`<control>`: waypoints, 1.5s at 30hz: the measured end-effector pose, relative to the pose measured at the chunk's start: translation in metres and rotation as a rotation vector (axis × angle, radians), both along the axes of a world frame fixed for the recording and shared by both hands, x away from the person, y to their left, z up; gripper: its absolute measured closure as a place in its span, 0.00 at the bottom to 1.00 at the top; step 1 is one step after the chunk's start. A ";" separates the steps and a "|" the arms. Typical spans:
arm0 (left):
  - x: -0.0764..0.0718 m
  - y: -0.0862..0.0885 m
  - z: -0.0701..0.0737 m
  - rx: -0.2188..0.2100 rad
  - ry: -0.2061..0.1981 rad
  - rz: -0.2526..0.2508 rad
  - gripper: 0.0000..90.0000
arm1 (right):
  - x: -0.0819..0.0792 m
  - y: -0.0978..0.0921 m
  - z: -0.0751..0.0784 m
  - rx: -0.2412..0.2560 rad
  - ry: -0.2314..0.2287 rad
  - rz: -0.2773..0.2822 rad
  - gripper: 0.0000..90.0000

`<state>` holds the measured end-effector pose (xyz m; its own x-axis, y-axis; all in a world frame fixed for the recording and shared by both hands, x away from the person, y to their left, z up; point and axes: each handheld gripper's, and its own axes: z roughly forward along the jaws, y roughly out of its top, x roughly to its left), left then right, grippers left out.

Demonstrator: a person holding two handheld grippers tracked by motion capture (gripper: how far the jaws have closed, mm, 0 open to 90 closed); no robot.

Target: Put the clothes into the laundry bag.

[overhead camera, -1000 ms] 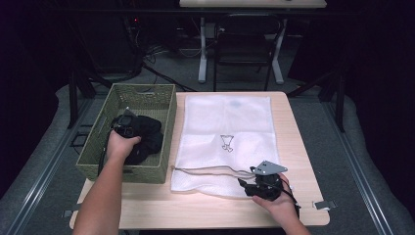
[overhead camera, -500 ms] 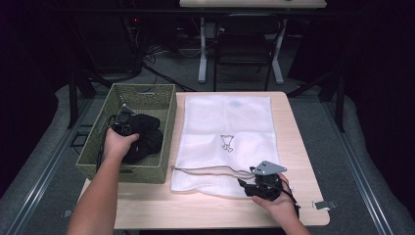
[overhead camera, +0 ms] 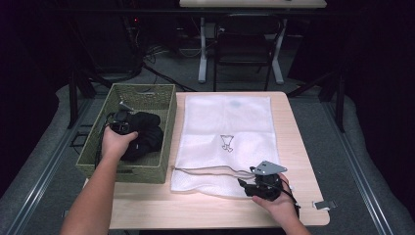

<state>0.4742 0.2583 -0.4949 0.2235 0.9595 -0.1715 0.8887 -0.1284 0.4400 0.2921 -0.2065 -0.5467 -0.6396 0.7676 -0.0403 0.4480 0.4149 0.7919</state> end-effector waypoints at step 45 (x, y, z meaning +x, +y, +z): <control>-0.031 0.003 0.047 -0.024 -0.123 -0.120 0.77 | -0.001 0.001 0.000 0.001 0.001 -0.001 0.40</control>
